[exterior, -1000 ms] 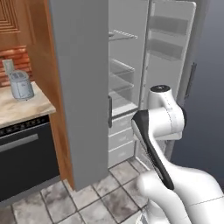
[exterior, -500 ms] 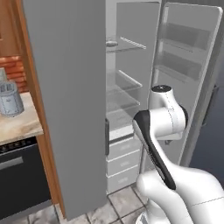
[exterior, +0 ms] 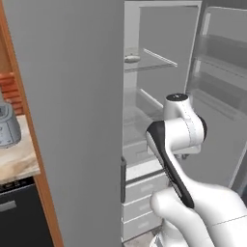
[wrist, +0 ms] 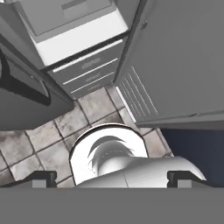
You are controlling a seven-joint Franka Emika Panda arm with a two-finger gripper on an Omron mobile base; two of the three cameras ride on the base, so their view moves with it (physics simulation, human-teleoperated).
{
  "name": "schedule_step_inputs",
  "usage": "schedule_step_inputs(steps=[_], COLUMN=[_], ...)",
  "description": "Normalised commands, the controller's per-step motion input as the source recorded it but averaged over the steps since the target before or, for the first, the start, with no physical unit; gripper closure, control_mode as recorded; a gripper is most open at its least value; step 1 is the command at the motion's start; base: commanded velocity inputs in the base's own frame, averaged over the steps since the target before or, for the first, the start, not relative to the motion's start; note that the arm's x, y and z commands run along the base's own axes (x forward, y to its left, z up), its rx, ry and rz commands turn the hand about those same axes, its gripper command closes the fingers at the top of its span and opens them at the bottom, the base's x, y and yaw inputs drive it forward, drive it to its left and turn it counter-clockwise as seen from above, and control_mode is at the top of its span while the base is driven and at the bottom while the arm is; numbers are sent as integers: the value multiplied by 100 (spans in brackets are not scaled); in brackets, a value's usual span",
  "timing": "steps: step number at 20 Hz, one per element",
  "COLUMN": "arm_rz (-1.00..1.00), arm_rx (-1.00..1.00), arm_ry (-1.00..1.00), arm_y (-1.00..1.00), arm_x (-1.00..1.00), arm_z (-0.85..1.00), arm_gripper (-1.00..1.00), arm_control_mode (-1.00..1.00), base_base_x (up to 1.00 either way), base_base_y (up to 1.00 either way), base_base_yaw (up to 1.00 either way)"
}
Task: Gather the mushroom and lime from the fridge and place them on a tray on the dining counter. Then gather the chicken drumstick and fish from the fridge and place them on the other tray.
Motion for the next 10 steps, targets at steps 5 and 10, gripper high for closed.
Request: schedule_step_inputs(steps=[5, 10], arm_rz=[0, 0], arm_rx=[0, 0], arm_ry=[0, 0], arm_y=[0, 0], arm_x=[0, 0], arm_z=[0, 0], arm_gripper=[-100, -100], arm_control_mode=[100, 100], base_base_x=[67, 82], base_base_y=[-22, -47], base_base_yaw=[17, 21])
